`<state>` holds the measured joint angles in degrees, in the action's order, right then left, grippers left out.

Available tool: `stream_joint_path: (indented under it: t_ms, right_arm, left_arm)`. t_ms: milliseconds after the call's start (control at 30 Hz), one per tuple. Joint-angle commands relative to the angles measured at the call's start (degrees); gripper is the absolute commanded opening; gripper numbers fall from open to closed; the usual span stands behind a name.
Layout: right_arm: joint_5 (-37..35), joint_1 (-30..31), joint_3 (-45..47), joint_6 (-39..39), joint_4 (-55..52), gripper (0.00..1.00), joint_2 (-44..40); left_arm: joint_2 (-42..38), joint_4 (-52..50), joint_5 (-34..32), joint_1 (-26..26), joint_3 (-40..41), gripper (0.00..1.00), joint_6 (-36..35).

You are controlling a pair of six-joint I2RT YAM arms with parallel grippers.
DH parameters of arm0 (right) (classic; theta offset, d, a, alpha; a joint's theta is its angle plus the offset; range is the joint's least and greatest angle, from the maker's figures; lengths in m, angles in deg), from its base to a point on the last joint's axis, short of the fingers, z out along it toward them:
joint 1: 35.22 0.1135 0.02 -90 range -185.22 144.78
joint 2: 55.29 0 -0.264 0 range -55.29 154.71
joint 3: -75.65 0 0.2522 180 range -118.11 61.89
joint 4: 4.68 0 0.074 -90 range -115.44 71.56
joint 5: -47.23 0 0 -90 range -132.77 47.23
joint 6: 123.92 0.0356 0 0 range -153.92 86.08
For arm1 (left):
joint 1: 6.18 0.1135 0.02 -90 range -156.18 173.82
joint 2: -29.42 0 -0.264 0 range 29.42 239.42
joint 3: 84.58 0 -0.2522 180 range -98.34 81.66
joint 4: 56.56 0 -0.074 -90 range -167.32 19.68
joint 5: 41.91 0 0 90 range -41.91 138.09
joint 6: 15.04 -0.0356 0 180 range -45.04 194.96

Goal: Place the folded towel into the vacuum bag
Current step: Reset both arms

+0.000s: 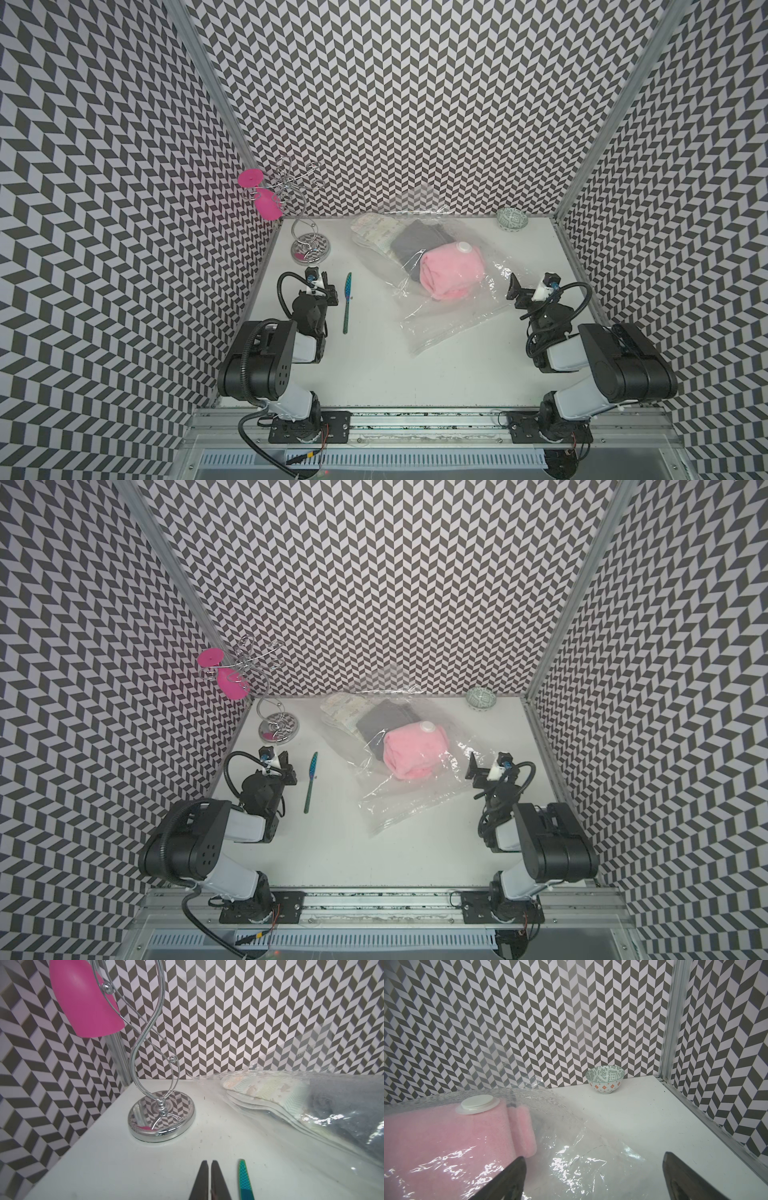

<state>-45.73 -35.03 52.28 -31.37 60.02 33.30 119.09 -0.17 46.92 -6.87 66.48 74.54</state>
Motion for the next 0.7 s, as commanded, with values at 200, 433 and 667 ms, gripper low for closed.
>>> stream_joint_path:
  t_ms: [200, 433, 667]
  right_arm:
    - [0.93, -0.54, -0.56, -0.75, 2.67, 0.99, 0.73]
    - [0.97, -0.54, -0.55, -0.73, 2.74, 0.99, 0.66]
    - [1.03, -0.54, -0.58, -0.7, 2.68, 1.0, 0.66]
  left_arm:
    - [-0.28, 0.26, 0.38, 0.37, -0.29, 0.99, -0.1]
    - [-0.4, 0.87, 0.29, 0.18, 0.15, 1.0, -0.15]
    - [-0.23, 0.61, 0.38, 0.16, -0.11, 0.99, -0.24]
